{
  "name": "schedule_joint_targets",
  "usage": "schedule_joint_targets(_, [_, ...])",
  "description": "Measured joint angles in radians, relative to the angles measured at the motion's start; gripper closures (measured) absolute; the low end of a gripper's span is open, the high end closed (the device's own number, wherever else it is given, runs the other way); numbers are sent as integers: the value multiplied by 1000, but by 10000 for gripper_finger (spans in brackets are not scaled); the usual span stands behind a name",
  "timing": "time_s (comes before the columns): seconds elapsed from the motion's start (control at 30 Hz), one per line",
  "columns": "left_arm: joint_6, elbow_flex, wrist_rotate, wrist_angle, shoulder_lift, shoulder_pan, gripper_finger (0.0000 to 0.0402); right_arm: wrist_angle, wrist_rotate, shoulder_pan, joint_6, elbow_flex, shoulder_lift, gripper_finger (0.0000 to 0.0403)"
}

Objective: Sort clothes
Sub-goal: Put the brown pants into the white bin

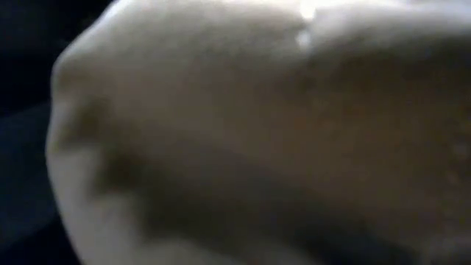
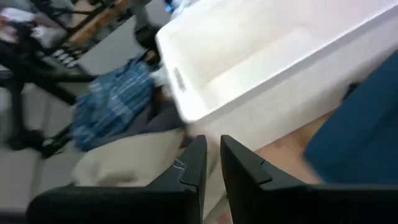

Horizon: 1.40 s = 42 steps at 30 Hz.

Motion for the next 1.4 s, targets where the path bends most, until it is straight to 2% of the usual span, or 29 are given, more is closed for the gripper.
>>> schedule_joint_targets(0.1, [265, 162, 80, -55, 61, 0, 395, -2, 36, -4, -29, 21, 20, 364])
schedule_joint_targets(0.17, [364, 262, 97, -143, 102, 0, 395, -2, 40, -16, -25, 43, 41, 364])
schedule_joint_targets(0.3, [456, 435, 53, -362, 186, 0, 395, 0, 39, -38, -38, 144, 112, 364])
schedule_joint_targets(0.37, [513, 497, 2, -409, 230, 0, 395, -9, 39, -53, -64, 210, 152, 364])
schedule_joint_targets(0.47, [474, 586, -33, -379, 299, 0, 395, -44, 36, -79, -113, 310, 216, 364])
schedule_joint_targets(0.53, [351, 655, -5, -392, 341, -2, 395, -50, 37, -82, -172, 361, 249, 364])
schedule_joint_targets(0.63, [410, 757, -36, -464, 403, 2, 395, -35, 36, -81, -208, 414, 290, 364])
schedule_joint_targets(0.8, [440, 905, -110, -684, 479, 2, 395, 27, 37, -81, -220, 475, 343, 364])
schedule_joint_targets(0.93, [445, 953, -119, -732, 516, 2, 395, 66, 60, -84, -230, 515, 398, 364])
schedule_joint_targets(1.03, [471, 953, -156, -752, 534, 2, 395, 50, 38, -84, -270, 538, 436, 364])
schedule_joint_targets(1.1, [473, 951, -212, -793, 548, 2, 395, 0, -23, -84, -208, 557, 464, 364])
schedule_joint_targets(1.23, [455, 951, -279, -902, 559, 3, 395, -113, -56, -75, -42, 559, 528, 364])
schedule_joint_targets(1.4, [415, 951, -410, -1018, 556, 5, 395, -360, -251, -44, 16, 556, 595, 364])
